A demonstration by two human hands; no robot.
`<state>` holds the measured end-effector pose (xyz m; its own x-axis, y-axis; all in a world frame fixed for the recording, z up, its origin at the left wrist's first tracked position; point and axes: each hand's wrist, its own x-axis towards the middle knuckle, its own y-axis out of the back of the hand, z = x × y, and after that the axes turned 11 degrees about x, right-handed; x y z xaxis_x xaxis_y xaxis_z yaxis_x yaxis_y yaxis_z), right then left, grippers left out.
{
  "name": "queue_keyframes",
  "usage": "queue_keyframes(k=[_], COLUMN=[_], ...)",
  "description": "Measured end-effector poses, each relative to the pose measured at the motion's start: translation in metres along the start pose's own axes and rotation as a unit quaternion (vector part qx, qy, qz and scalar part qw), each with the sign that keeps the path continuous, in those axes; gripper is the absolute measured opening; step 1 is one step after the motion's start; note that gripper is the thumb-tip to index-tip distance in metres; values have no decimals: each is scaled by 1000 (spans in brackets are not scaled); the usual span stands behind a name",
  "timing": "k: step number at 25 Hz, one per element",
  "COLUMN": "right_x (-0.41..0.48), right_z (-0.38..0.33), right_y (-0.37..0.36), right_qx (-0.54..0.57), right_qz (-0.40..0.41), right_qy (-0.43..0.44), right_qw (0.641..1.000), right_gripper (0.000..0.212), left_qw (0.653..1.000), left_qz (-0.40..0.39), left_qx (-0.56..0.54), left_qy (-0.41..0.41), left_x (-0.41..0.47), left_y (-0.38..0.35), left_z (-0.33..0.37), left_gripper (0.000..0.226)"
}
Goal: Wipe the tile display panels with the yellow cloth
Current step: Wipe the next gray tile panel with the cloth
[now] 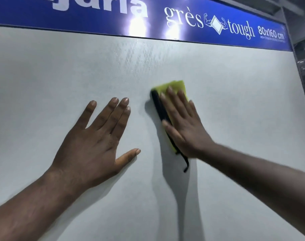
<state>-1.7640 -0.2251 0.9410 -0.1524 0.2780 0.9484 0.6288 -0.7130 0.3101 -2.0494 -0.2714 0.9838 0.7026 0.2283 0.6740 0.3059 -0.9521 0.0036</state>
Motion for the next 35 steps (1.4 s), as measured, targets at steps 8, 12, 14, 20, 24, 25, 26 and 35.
queue_keyframes(k=[8, 12, 14, 20, 24, 25, 26, 35], right_x=[22, -43, -12, -32, 7, 21, 25, 5], right_z=[8, 40, 65, 81, 132, 132, 130, 221], right_y=[4, 5, 21, 21, 50, 53, 53, 79], right_qx=[38, -22, 14, -21, 26, 35, 22, 35], right_qz=[77, 2, 67, -7, 69, 75, 65, 89], right_qy=[-138, -24, -142, 16, -120, -126, -97, -120], right_qw=[987, 999, 987, 1000, 990, 989, 993, 988], right_gripper=[68, 69, 70, 66, 65, 65, 65, 65], left_qw=[1000, 1000, 1000, 1000, 1000, 1000, 999, 998], left_qz=[6, 7, 7, 1, 7, 7, 6, 0], left_qx=[4, -7, -12, -15, -16, -16, -16, -23], left_qy=[21, 21, 11, 22, 19, 25, 33, 50], left_x=[-2, 0, 3, 24, 66, 76, 88, 165], left_y=[-3, -3, -4, -3, -3, -2, -2, -4], left_z=[10, 22, 26, 43, 60, 65, 73, 155], left_gripper=[98, 99, 99, 102, 101, 100, 100, 100])
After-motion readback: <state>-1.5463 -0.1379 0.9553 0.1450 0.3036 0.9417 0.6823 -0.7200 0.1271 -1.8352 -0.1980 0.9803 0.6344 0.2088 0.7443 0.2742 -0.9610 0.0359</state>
